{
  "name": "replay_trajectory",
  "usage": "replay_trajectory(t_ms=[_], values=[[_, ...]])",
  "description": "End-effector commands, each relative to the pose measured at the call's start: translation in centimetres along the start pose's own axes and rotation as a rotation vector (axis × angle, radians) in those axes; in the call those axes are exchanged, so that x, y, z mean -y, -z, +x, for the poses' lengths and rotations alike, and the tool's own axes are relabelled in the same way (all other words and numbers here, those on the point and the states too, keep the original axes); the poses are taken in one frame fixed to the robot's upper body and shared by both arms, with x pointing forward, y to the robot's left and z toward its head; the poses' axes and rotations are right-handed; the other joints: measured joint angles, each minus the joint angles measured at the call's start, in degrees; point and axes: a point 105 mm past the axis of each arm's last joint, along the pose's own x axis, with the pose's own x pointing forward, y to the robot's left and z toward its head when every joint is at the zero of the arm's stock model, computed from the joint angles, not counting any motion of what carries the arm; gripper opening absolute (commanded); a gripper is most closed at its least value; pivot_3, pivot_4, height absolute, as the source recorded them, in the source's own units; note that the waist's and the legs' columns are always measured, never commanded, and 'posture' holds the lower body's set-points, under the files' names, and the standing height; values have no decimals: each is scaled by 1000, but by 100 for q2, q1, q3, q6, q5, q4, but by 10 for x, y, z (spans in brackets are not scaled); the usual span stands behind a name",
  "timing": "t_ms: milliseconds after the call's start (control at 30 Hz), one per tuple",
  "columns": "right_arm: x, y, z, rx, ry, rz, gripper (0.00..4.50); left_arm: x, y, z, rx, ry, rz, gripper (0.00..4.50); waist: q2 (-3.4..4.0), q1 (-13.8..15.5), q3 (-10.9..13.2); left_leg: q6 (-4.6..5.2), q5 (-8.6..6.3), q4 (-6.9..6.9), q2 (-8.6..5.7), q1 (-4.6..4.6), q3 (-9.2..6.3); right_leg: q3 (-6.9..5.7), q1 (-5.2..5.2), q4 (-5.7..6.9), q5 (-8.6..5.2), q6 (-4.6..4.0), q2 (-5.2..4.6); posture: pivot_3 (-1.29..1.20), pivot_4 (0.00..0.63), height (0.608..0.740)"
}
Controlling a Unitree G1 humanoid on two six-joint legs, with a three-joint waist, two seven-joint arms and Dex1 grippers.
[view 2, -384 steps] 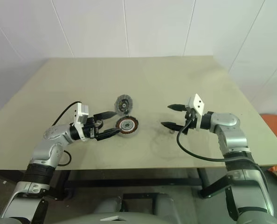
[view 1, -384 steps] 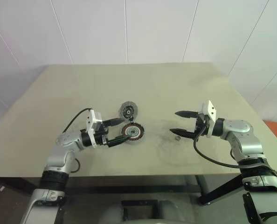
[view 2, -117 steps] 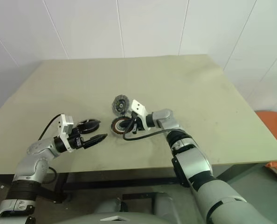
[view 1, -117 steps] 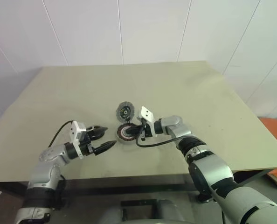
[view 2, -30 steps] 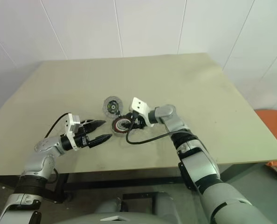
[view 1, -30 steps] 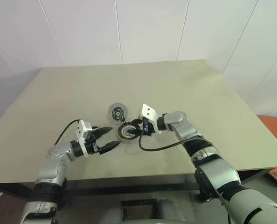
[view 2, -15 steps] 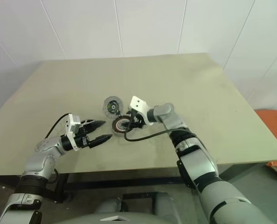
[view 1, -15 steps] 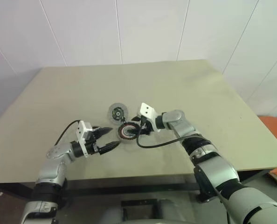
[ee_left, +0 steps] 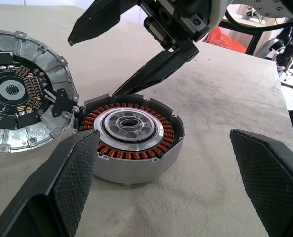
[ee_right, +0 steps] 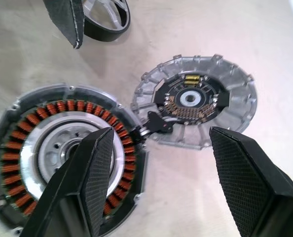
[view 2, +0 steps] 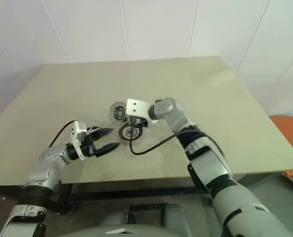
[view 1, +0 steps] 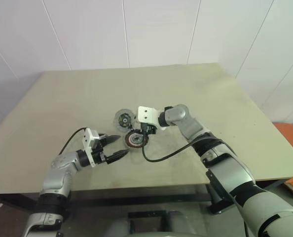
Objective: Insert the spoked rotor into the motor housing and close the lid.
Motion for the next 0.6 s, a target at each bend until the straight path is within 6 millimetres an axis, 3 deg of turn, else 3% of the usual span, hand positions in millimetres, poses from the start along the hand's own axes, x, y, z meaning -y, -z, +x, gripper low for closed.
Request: replay_trajectory(t_ms=[33,400,600], values=[[-2,-5,1,11,2,-55,3250,0,-8,0,17,-1,41,4500,0,0,0,0,0,0,0,0,0,0,0,0,0,0,0,0,0,740],[-17,12,4,-65,-32,-170,3250,0,-8,1,21,0,41,4500,-5,-2,-3,0,0,1,0,4,2,2,2,2,0,0,1,0,0,740],[-25,17,6,-60,-51,-143,3250,0,-8,1,22,-2,43,4500,-12,-4,-7,0,0,1,0,27,2,4,23,4,-1,-1,2,0,0,740]])
